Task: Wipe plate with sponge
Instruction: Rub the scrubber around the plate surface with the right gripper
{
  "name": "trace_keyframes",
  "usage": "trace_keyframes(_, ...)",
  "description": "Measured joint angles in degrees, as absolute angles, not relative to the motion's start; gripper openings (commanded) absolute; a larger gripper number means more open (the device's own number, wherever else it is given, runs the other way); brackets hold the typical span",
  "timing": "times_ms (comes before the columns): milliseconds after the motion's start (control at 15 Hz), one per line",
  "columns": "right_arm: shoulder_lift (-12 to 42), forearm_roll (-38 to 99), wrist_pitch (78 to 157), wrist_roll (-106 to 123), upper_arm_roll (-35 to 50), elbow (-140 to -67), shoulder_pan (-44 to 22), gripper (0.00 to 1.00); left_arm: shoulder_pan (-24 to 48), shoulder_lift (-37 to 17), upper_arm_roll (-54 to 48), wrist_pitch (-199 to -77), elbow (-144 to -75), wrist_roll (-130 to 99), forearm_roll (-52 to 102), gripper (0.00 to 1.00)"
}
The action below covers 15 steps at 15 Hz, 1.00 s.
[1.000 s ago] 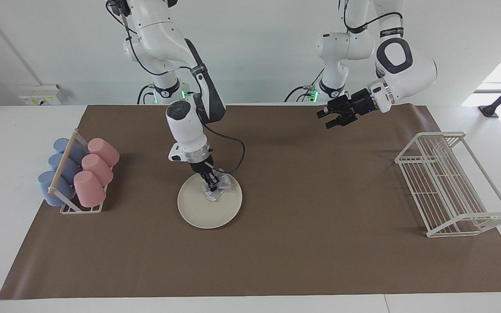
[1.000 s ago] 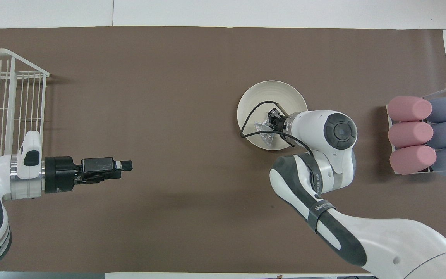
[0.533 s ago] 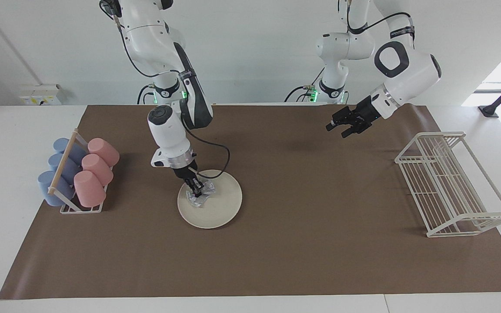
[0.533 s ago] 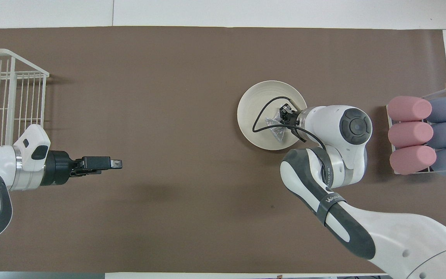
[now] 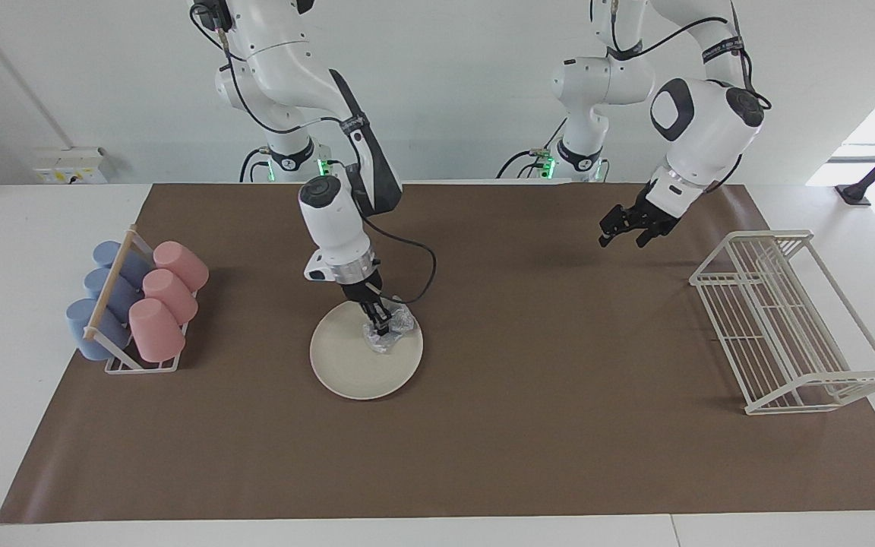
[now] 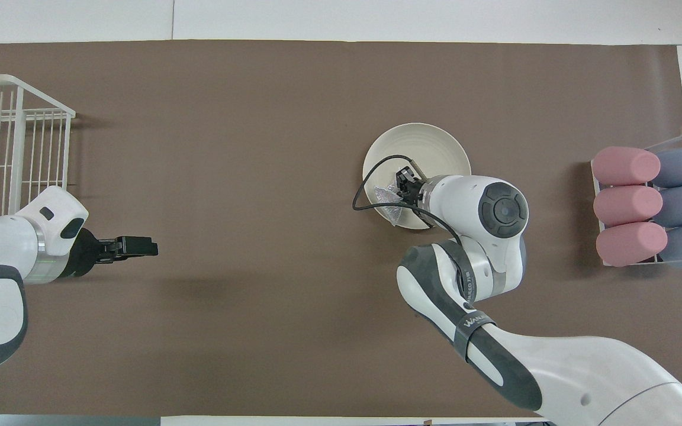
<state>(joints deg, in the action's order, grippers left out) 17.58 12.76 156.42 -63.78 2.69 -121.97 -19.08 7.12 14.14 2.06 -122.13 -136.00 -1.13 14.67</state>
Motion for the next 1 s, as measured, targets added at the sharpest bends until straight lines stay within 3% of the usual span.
trace_keyframes(333, 17.9, 12.8, 156.5, -53.7, 2.6, -121.7, -13.5, 0.00, 7.0, 13.9, 2.2, -122.7, -136.0, -1.2, 14.5, 1.00)
trace_keyframes(800, 18.0, 12.8, 156.5, -69.6, 2.8, -121.5, -22.7, 0.00, 7.0, 13.8, 2.2, -122.9, -136.0, -1.3, 14.5, 1.00)
trace_keyframes(1000, 18.0, 12.8, 156.1, -70.1, 2.7, -121.2, -22.8, 0.00, 7.0, 13.8, 2.2, -122.9, -136.0, -1.3, 14.5, 1.00)
